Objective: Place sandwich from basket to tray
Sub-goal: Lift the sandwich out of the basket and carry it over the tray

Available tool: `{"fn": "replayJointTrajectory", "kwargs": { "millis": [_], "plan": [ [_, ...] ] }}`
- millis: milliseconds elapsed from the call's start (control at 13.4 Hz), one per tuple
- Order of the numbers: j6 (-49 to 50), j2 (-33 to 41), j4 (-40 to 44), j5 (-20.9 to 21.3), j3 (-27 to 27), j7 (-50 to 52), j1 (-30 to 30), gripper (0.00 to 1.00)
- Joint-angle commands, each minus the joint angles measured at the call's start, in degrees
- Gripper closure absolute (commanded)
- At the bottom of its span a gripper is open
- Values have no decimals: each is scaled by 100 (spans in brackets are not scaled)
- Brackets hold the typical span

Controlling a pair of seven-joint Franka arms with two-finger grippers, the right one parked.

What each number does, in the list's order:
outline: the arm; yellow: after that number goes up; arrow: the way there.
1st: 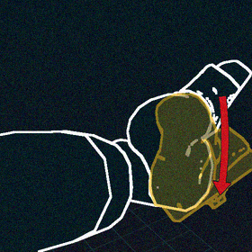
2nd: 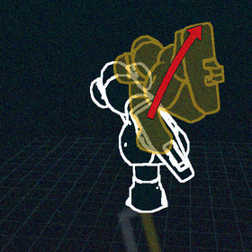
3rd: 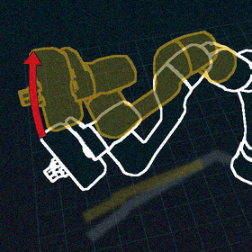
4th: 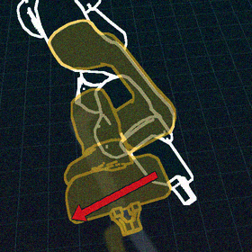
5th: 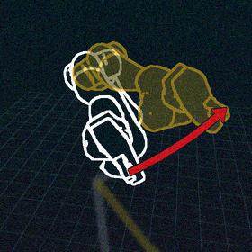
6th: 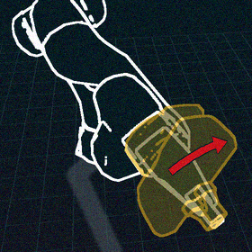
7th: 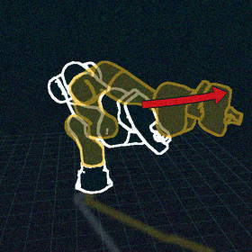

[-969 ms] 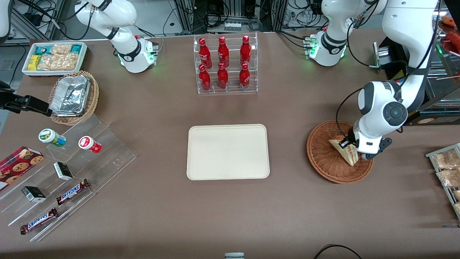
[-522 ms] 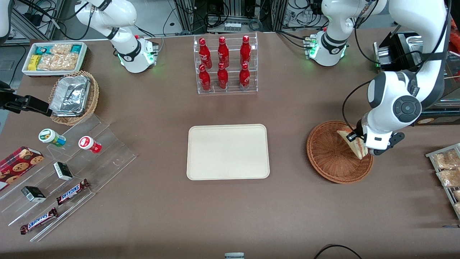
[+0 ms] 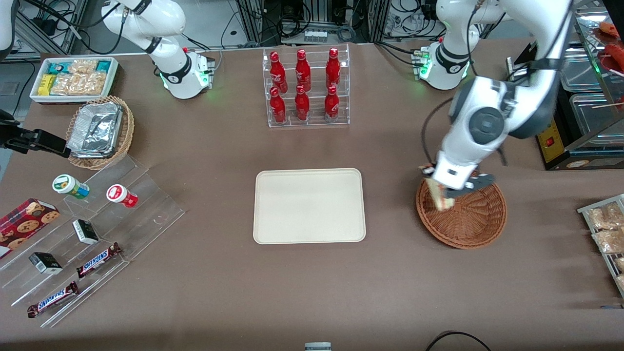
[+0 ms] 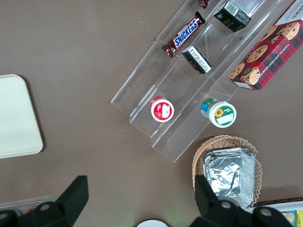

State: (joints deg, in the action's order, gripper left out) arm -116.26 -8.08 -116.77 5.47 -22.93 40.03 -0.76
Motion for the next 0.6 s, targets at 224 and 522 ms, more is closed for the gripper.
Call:
{"fn": "replayJointTrajectory", "kwargs": {
  "millis": [224, 522],
  "plan": [
    [148, -1080, 1163, 384, -264, 154, -1056, 100],
    [86, -1853, 1945, 542, -264, 233, -1680, 100]
  ]
}}
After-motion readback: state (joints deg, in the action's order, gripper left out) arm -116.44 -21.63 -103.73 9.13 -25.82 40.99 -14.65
